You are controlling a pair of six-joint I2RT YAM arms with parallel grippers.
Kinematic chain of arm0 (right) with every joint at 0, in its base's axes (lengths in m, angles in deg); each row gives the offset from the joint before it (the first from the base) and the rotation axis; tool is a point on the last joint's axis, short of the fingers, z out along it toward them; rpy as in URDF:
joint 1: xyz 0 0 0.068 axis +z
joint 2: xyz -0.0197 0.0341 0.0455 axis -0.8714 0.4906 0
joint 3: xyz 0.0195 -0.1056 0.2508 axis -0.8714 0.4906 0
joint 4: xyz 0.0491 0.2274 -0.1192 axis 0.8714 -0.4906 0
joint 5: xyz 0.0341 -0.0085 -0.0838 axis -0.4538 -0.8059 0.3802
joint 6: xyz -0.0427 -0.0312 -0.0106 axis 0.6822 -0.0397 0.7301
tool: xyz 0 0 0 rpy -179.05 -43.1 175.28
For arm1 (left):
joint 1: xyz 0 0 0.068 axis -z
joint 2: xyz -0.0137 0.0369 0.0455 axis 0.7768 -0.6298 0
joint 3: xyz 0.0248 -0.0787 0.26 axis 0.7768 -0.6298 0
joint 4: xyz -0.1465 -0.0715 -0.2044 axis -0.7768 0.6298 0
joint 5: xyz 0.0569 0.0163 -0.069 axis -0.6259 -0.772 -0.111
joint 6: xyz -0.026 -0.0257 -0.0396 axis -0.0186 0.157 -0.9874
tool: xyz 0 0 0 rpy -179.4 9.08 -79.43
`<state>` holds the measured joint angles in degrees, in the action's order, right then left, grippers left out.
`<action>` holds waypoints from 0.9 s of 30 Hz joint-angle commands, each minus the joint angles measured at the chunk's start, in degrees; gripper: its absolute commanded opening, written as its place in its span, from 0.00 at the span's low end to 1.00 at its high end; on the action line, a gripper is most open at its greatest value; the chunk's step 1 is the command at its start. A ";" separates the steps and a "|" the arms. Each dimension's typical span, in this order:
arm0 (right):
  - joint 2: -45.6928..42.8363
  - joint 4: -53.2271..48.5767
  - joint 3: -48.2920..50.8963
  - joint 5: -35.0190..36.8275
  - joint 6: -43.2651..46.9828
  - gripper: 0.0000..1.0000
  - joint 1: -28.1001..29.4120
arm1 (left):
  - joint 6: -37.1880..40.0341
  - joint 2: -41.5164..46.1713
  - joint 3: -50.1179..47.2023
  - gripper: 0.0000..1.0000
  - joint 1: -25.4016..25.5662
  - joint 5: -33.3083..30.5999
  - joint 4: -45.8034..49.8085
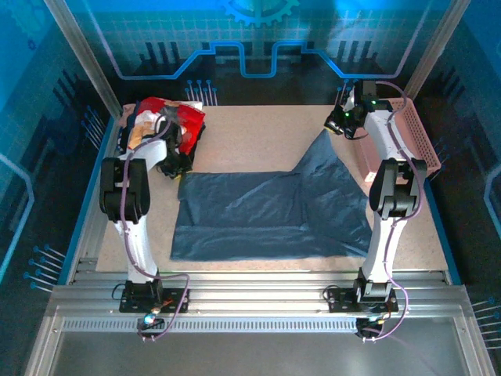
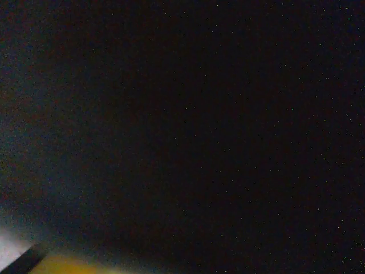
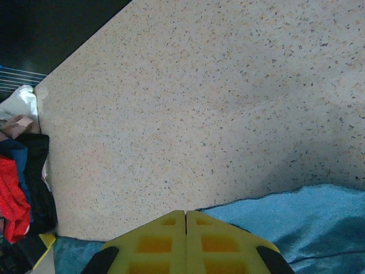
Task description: Fold and stack the t-shirts
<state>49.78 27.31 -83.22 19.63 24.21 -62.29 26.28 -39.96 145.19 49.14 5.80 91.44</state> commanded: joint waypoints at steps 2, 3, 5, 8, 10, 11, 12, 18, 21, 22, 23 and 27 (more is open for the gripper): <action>-0.05 -0.96 -1.67 -0.59 0.04 0.00 -0.25 | -0.06 -3.81 1.39 0.20 -0.20 -0.44 5.34; 0.06 -1.10 -1.96 -0.58 -0.05 0.00 -0.26 | -0.14 -4.04 1.31 0.15 -0.20 -0.27 5.89; 0.23 -1.14 -2.32 -0.54 -0.31 0.00 -0.26 | -0.19 -3.92 0.95 0.09 -0.29 0.03 5.87; 0.34 -1.36 -3.20 -0.82 -0.41 0.00 -0.35 | -0.21 -2.68 1.85 0.00 -0.39 0.85 6.00; -0.22 -1.32 -3.44 -0.59 -0.42 0.00 -0.35 | -0.34 -0.75 3.02 0.00 -0.39 1.42 6.37; -0.59 -1.32 -3.55 -0.59 -0.41 0.00 -0.43 | -0.20 0.44 3.76 0.00 -0.37 1.95 6.73; -1.01 -1.67 -3.79 -0.66 -0.34 0.00 -0.52 | -0.07 1.81 4.27 0.00 -0.30 2.35 7.00; -4.74 -4.17 -1.62 -1.72 -0.40 0.00 -2.43 | 2.26 8.64 2.83 0.00 -0.36 4.60 6.20; -7.21 -4.13 1.47 -2.04 0.41 0.00 -2.66 | 3.66 12.02 -0.36 0.00 -0.37 5.11 4.69; -8.17 -4.14 2.70 -2.06 0.77 0.00 -2.80 | 4.05 13.10 -1.66 0.00 -0.37 5.14 4.10; -9.15 -4.06 3.97 -2.06 1.03 0.00 -2.94 | 4.48 14.04 -2.85 0.00 -0.37 5.20 3.71; -12.80 -3.54 8.81 -2.15 1.61 0.00 -3.84 | 5.63 16.39 -6.21 0.00 -0.71 4.84 3.15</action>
<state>40.34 24.51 -76.73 18.89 24.59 -65.20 29.67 -25.30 141.45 48.86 9.34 94.15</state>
